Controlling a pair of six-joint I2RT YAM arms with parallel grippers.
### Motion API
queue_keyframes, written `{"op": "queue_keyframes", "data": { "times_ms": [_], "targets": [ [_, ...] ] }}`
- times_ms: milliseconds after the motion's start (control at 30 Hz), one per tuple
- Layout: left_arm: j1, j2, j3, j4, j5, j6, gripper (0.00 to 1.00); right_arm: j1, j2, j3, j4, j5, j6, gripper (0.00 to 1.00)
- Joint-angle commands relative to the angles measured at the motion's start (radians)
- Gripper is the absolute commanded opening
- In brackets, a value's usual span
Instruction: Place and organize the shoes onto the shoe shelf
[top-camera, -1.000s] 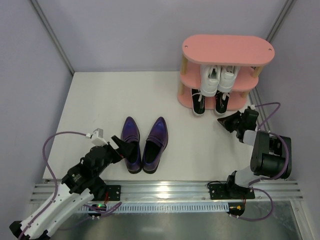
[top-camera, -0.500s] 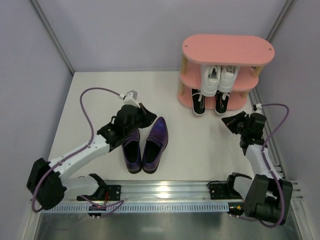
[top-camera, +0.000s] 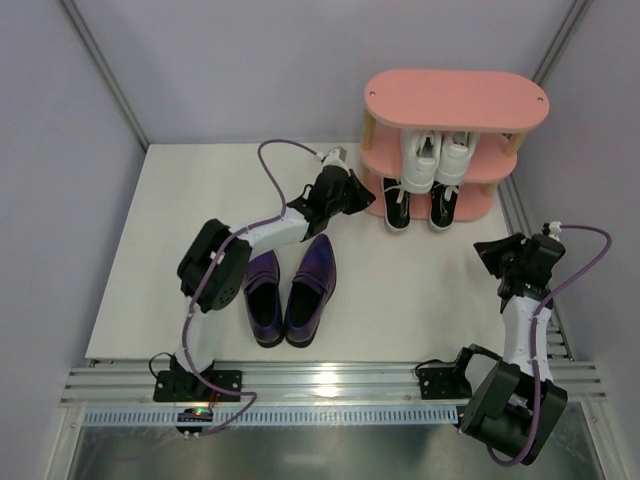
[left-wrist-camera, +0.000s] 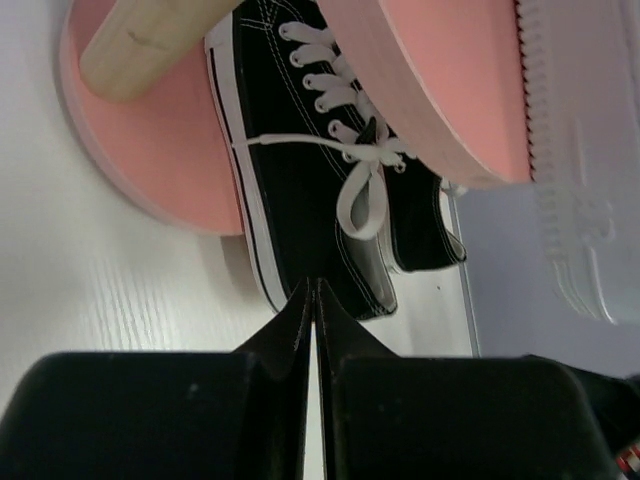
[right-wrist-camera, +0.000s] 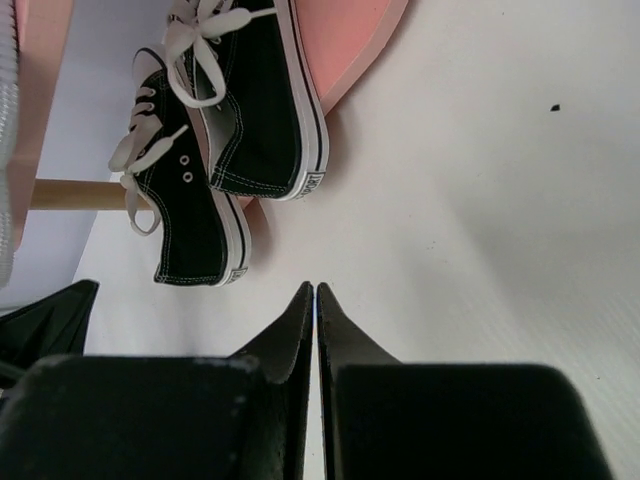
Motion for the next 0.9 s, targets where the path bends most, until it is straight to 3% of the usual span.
{"op": "queue_keyframes", "data": {
  "times_ms": [0,333,600,867],
  "targets": [
    [-0.01,0.074,0.189,-0.024,-0.055,0.01,0.0,-0.035,-0.036,0.063,-0.033,-0.039,-0.014,0.04],
    [-0.036,0.285,0.434,-0.294,-0.354,-0.013,0.0,-0.038,-0.039,0.05,-0.039,-0.045,-0.015,0.04],
    [-0.056,0.439,0.609,-0.395,-0.379,-0.022,0.0,-0.038,-0.041,0.04,-0.038,-0.052,-0.011,0.04],
    [-0.076,0.525,0.671,-0.388,-0.352,-0.036,0.0,-0.038,-0.047,0.025,-0.025,-0.051,-0.012,0.04]
  ]
}}
